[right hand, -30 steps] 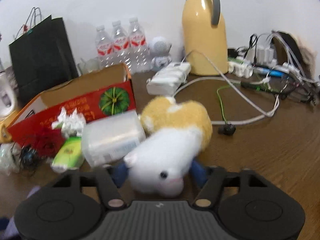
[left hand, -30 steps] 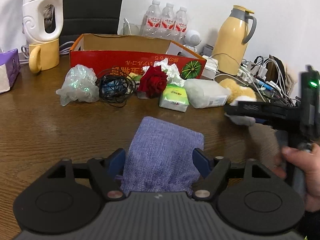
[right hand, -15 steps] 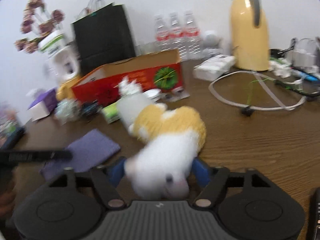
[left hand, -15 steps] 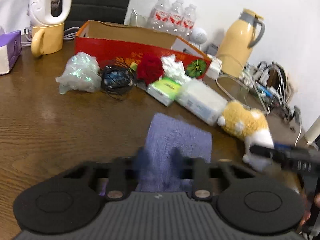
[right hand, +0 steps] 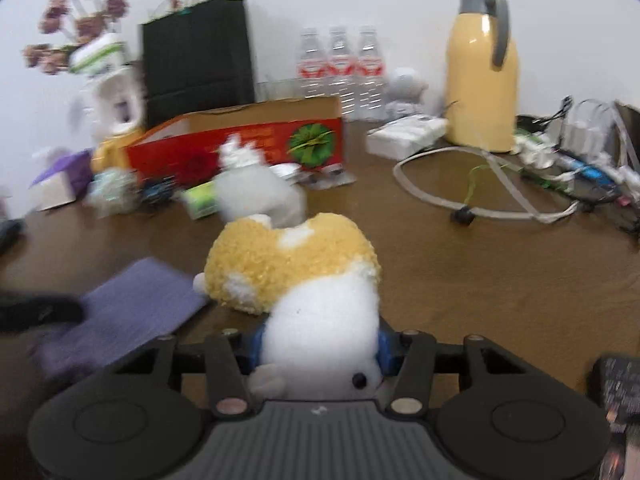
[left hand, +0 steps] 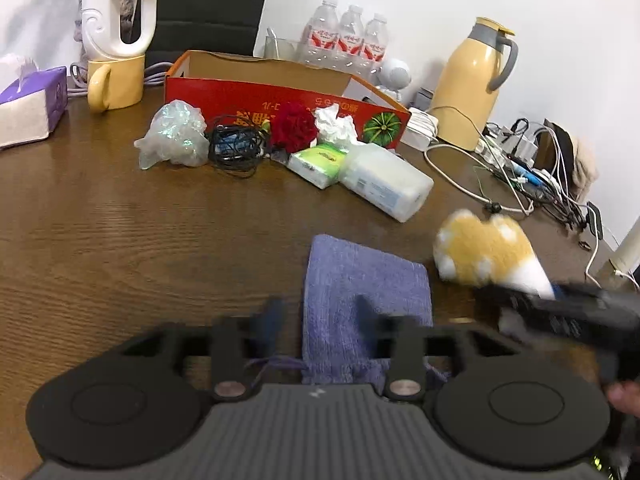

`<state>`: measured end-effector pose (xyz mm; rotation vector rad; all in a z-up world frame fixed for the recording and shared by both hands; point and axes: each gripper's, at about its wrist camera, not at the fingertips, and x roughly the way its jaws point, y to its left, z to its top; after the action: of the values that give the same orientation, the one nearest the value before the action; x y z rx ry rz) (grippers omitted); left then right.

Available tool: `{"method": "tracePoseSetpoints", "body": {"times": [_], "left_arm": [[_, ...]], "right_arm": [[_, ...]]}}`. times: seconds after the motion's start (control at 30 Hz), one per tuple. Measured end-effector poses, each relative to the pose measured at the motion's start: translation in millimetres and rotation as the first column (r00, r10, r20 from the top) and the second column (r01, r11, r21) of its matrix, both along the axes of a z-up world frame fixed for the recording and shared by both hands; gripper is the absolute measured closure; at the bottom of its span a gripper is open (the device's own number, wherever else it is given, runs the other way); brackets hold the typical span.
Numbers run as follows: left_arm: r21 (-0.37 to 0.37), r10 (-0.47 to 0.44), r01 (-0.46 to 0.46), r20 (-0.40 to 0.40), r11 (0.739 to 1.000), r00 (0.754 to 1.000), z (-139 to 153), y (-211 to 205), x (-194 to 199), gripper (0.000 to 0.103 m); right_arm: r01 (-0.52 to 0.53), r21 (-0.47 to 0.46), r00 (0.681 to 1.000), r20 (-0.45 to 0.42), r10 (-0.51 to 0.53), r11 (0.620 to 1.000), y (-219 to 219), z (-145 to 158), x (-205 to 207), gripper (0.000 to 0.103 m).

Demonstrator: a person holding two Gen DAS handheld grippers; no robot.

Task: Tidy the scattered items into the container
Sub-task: 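Carry the pouch with the left tool while the right tool carries the plush toward the cardboard box, then lower the pouch into the box and open the left tool while the right tool releases the plush there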

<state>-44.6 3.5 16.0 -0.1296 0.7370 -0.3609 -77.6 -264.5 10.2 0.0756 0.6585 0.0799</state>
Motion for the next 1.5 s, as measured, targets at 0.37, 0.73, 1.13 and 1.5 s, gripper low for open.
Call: {"method": "tracePoseSetpoints", "body": {"times": [0.37,0.73,1.13,1.5], "left_arm": [[0.087,-0.042,0.041,0.015,0.995,0.999,-7.4,-30.3,3.1,0.092],[-0.086,0.080,-0.066,0.172,0.994,0.982,45.7,8.6,5.0,0.099],[-0.394,0.319,-0.282,0.030,0.875,0.947,114.2,26.1,247.5,0.099],[-0.178,0.371,-0.412,-0.224,0.894,0.901,38.9,-22.2,391.1,0.099]], "right_arm": [[-0.008,-0.031,1.000,-0.003,0.008,0.999,17.7,-0.1,4.5,0.046],[-0.064,0.031,0.990,0.131,0.059,0.997,27.5,34.0,6.2,0.056],[-0.067,0.053,0.986,0.156,0.058,0.996,0.7,141.3,251.2,0.055],[-0.048,-0.094,0.987,-0.158,0.032,0.994,44.4,67.3,415.1,0.055]]}}
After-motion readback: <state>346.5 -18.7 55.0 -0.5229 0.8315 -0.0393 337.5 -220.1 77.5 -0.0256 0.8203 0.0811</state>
